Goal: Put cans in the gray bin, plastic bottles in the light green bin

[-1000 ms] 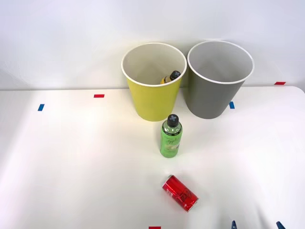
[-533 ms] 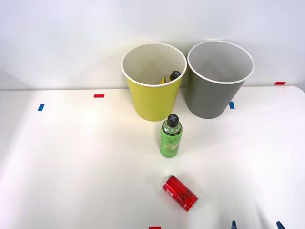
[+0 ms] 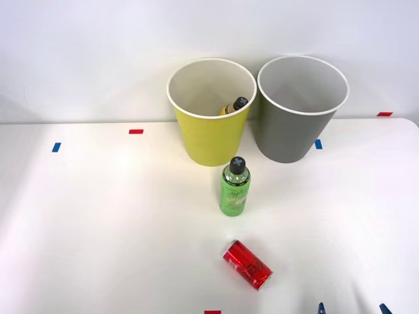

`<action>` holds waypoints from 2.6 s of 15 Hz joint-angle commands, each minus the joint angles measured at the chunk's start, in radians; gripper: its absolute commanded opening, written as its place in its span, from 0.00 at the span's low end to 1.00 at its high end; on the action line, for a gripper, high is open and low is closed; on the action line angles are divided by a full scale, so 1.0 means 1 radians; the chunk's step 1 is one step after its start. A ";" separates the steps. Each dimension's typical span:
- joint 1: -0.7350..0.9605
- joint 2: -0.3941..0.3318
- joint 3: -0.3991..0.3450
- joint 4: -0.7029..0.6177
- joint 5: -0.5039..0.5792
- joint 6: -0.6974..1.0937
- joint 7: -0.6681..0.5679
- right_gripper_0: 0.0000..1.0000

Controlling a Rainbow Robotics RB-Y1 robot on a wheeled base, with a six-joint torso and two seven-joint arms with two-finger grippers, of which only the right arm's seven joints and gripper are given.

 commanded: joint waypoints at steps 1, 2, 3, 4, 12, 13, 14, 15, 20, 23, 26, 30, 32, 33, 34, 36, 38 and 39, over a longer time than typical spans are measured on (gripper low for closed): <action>0.000 0.000 0.000 0.000 0.000 0.000 0.000 1.00; 0.000 0.000 0.000 0.000 0.000 0.000 0.000 1.00; 0.000 0.000 0.000 0.000 0.000 0.000 0.000 1.00; 0.000 0.000 0.000 0.000 0.000 0.000 0.000 1.00; 0.000 0.000 0.000 0.000 0.000 0.000 0.000 1.00; 0.000 0.000 0.000 0.000 0.000 0.000 0.000 1.00; 0.000 0.000 0.000 0.000 0.000 0.000 0.000 1.00; 0.000 0.000 0.000 0.000 0.000 0.000 0.000 1.00; 0.000 0.000 0.000 0.000 0.000 0.000 0.000 1.00; 0.000 0.000 0.000 0.000 0.000 0.000 0.000 1.00; -0.014 0.000 -0.002 0.029 0.000 0.017 0.002 1.00; -0.017 -0.060 0.020 0.008 0.012 0.011 0.012 1.00; -0.020 -0.138 0.026 -0.034 0.026 0.020 0.021 1.00; -0.021 -0.193 0.029 -0.069 0.034 0.066 0.025 1.00; -0.021 -0.239 0.029 -0.103 0.038 0.106 0.026 1.00; -0.021 -0.373 0.029 -0.201 0.038 0.232 0.020 1.00; -0.021 -0.463 0.038 -0.273 0.014 0.341 0.018 1.00; -0.025 -0.508 0.049 -0.308 -0.015 0.394 0.020 0.98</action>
